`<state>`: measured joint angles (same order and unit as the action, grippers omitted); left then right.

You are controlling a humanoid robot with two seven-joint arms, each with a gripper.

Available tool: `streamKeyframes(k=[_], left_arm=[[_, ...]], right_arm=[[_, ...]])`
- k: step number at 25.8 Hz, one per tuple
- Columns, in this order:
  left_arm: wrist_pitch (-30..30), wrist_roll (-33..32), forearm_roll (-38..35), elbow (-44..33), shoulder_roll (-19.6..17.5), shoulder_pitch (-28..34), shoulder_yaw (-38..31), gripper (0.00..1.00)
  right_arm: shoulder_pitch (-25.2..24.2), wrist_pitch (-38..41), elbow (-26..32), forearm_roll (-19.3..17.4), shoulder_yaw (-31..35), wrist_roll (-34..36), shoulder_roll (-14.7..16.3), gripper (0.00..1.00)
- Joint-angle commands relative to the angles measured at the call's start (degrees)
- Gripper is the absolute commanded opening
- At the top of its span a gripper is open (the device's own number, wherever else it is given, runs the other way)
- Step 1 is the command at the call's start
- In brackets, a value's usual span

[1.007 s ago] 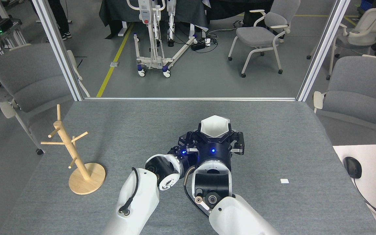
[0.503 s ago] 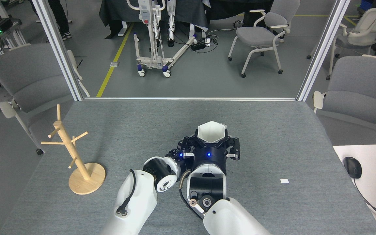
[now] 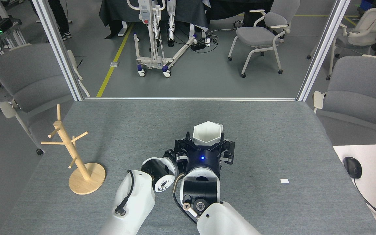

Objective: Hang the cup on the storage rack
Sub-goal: 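Grasp the cup with the left gripper next to the right gripper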

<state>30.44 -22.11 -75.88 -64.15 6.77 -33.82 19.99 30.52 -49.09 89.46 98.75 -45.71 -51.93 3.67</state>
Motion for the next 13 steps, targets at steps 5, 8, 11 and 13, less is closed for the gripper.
streamKeyframes(k=[5, 8, 11, 13], left_arm=[[-0.03, 1.99, -0.49, -1.94, -0.89, 3.23, -0.30, 0.00], [-0.12, 2.08, -0.49, -3.08, -1.41, 4.38, -0.39, 0.00], [-0.03, 2.08, -0.58, -4.31, -2.03, 5.34, -0.39, 0.00], [-0.03, 2.08, -0.67, -5.19, -2.29, 5.87, -0.30, 0.00]], right_arm=[[-0.28, -0.21, 0.27, 0.22, -0.96, 3.42, -0.33, 0.99], [-0.72, -0.30, 0.36, 0.22, -1.04, 7.02, -0.60, 0.99], [-1.25, -0.39, 0.62, 0.22, -1.04, 9.13, -1.30, 0.99], [-1.34, -0.57, 0.80, 0.22, -1.04, 10.71, -1.39, 0.99]])
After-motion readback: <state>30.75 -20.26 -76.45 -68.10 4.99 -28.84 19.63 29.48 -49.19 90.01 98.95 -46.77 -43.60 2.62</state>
